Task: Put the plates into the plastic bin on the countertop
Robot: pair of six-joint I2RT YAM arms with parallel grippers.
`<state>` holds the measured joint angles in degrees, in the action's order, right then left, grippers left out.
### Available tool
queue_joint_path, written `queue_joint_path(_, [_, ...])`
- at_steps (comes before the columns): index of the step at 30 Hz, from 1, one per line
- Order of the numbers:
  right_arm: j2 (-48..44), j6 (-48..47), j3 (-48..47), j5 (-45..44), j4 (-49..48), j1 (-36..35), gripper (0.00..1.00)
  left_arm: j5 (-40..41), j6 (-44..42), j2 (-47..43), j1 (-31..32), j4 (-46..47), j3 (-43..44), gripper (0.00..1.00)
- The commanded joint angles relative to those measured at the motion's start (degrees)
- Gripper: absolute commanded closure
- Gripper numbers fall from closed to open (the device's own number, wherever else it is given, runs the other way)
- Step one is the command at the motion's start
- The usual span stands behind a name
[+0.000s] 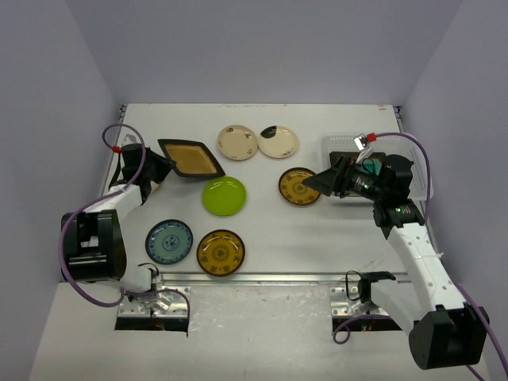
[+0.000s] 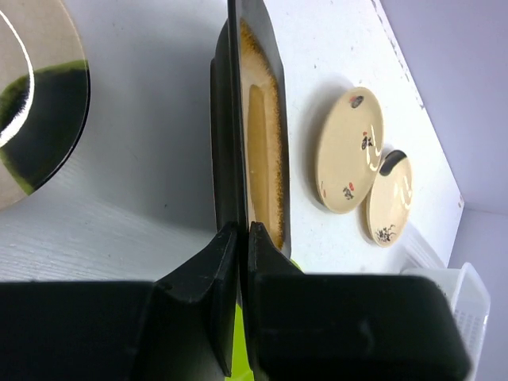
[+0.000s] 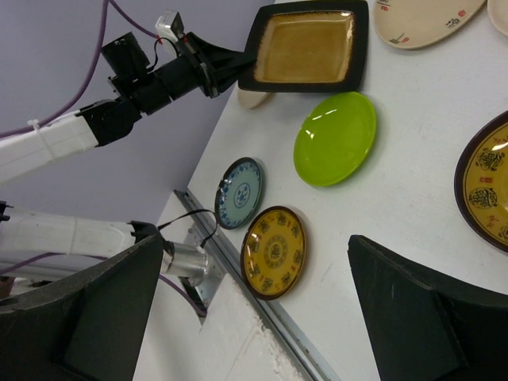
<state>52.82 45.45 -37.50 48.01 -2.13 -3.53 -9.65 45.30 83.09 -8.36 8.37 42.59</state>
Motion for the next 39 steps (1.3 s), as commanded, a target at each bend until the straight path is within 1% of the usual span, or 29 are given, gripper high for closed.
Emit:
queue_joint_path(1, [0.21,-0.48,0.05,-0.67,-2.09,-0.16,0.01,-1.16,2.10,-6.26,-0.66,8.62,0.91,1.00])
queue_joint_path(5, [1.36,-0.42,0.35,-0.19,-2.71,-0.16,0.01,-0.86,2.45,-8.85,-0.78,8.16,1.89,1.00])
queue_joint_path(10, [3.59,-0.01,0.88,1.45,-5.89,-0.16,0.01,-2.06,2.95,-13.30,-0.83,7.21,2.19,1.00])
queue_joint_path(12, [5.60,0.49,0.41,4.10,-7.57,-0.16,0.01,-3.81,3.03,-16.53,-0.87,6.51,2.38,1.00])
queue_joint_path(15, [8.34,3.09,-0.08,6.06,-11.87,-0.26,0.01,-9.17,4.09,-19.40,-0.87,6.93,1.56,1.00])
queue_joint_path(18, [12.33,5.22,-2.37,6.91,-14.77,-1.36,0.01,-19.79,9.70,-20.76,-0.70,14.66,-2.78,1.00])
queue_joint_path(20, [16.80,6.31,-4.10,7.25,-16.31,-2.90,0.01,-28.70,16.57,-19.68,-0.57,20.55,-5.51,1.00])
queue_joint_path(22, [19.94,6.32,-6.96,6.92,-16.32,-5.59,0.01,-33.37,19.81,-18.50,0.18,27.87,-8.20,1.00])
queue_joint_path(27, [29.90,7.05,-11.83,4.42,-17.82,-11.71,0.02,-36.03,23.28,-17.95,4.30,31.68,-9.45,1.00])
queue_joint_path(31, [35.92,9.59,-14.14,3.11,-21.11,-14.04,0.09,-36.82,26.79,-16.93,7.16,36.36,-10.66,1.00])
queue_joint_path(33, [37.05,10.35,-14.36,1.87,-21.41,-14.21,0.11,-37.03,28.55,-16.55,7.74,39.97,-12.14,1.00])
queue_joint_path(37, [37.27,10.53,-13.36,-0.89,-21.25,-14.14,0.15,-36.77,29.99,-16.38,9.75,42.68,-13.87,1.00])
queue_joint_path(38, [37.34,11.85,-12.82,-0.85,-23.05,-14.14,0.20,-36.68,30.09,-16.38,10.06,43.05,-14.21,1.00])
queue_joint_path(39, [37.60,13.23,-11.79,-0.45,-24.98,-14.20,0.35,-36.42,30.05,-16.32,10.60,43.31,-14.41,1.00])
